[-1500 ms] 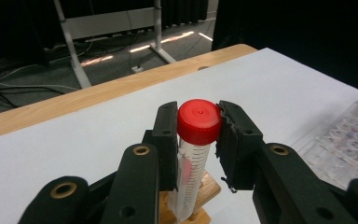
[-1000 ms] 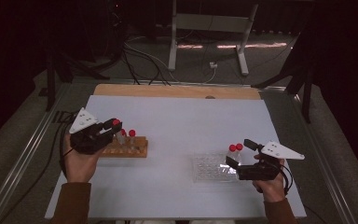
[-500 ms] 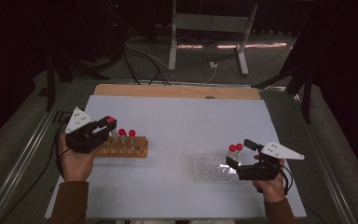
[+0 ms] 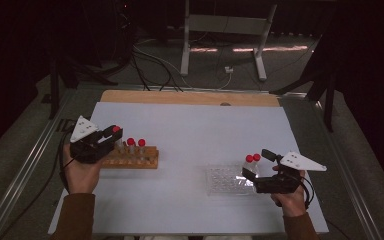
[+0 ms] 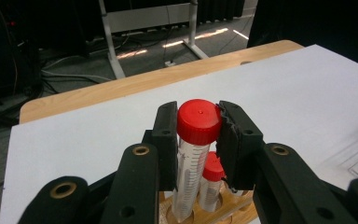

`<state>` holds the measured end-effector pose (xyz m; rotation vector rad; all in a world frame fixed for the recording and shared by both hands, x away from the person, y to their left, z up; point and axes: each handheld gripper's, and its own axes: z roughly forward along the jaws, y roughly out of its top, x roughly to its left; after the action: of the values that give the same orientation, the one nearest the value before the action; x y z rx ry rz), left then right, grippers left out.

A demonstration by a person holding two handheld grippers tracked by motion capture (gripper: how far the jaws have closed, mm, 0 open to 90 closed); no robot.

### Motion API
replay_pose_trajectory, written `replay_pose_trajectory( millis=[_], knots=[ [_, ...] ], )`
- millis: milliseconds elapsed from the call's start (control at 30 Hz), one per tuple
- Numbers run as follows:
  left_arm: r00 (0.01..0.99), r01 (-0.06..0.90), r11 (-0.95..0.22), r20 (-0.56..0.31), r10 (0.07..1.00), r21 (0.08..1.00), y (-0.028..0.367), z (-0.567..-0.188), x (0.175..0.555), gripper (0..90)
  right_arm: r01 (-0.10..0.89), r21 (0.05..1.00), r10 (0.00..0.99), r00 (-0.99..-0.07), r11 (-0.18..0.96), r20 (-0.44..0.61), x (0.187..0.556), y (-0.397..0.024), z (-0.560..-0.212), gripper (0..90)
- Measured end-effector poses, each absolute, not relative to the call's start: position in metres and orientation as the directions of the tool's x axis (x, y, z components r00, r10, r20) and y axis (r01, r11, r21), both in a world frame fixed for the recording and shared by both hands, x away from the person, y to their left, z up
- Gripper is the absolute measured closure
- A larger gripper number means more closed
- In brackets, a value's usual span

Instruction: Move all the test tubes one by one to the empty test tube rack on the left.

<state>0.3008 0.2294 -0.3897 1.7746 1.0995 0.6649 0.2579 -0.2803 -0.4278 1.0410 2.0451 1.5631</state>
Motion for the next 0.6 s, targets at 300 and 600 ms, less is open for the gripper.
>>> replay_pose_trajectory(
  millis=[300,600],
  knots=[
    [0.453,0.418,-0.178,-0.035,0.891,0.891,0.23,-0.401,0.303,70.8,0.333,0.936,0.735,-0.662,0.115,0.146,0.258,-0.28,-0.428,0.0],
    [0.446,0.437,-0.164,-0.054,0.894,0.884,0.232,-0.413,0.303,70.7,0.334,0.935,0.735,-0.662,0.115,0.146,0.258,-0.28,-0.428,0.0]
  ],
)
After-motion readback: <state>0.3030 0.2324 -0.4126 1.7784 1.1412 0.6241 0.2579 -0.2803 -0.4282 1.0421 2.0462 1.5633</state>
